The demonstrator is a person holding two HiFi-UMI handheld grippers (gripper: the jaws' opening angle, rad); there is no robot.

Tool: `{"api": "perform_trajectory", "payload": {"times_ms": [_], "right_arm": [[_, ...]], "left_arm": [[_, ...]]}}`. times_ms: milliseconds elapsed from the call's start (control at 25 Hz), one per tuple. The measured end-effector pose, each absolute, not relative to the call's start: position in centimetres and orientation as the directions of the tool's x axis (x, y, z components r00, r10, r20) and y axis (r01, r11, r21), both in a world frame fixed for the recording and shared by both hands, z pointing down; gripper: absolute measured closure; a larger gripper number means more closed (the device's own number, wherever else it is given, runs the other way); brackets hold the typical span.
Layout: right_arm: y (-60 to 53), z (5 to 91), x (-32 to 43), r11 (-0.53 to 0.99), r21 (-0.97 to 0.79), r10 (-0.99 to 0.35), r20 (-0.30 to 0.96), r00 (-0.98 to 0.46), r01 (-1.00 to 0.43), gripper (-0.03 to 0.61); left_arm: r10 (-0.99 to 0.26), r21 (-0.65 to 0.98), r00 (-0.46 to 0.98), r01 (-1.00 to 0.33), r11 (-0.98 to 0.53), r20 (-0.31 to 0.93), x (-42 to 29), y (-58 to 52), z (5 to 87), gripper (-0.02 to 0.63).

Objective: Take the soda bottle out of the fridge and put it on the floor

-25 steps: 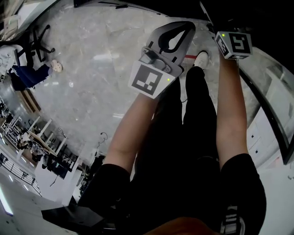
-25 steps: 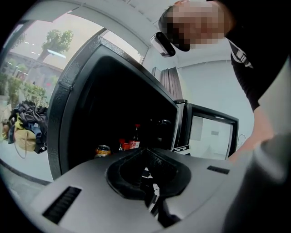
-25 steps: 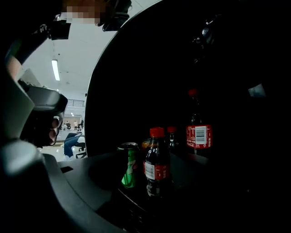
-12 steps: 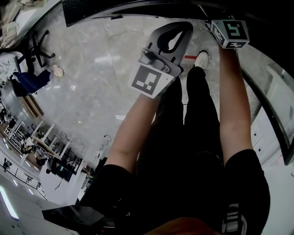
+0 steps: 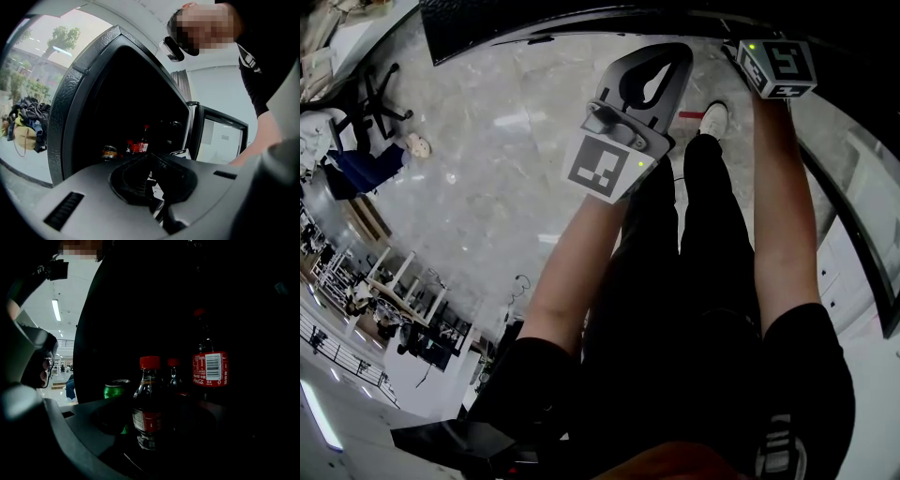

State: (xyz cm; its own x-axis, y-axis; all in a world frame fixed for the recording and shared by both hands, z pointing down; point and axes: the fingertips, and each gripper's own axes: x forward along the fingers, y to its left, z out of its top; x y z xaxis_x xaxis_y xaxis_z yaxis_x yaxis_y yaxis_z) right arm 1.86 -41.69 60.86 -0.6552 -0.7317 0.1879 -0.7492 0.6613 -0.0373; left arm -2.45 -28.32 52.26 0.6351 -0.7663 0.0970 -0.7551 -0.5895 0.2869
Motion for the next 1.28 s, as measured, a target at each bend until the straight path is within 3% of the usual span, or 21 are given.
{"api": "perform_trajectory", "payload": {"times_ms": [520, 1280], "right_arm": [[-34.8, 58.2, 2.6, 0.651, -0.058, -0.735, 0.198, -0.648, -0.757, 0.291], [-19.9, 38.3, 3.1, 0.693, -0.044, -0.716, 0.078, -0.694, -0.72, 0.293]], "left_arm": [[-0.732, 0.26, 0.677, -0.723, -0.64, 0.076, -2.2, -25.6, 48.2, 0.612], [-0.679, 0.176, 0.734, -0.669, -0.722, 0.009, -4.4, -18.3, 36.6, 0.612]]}}
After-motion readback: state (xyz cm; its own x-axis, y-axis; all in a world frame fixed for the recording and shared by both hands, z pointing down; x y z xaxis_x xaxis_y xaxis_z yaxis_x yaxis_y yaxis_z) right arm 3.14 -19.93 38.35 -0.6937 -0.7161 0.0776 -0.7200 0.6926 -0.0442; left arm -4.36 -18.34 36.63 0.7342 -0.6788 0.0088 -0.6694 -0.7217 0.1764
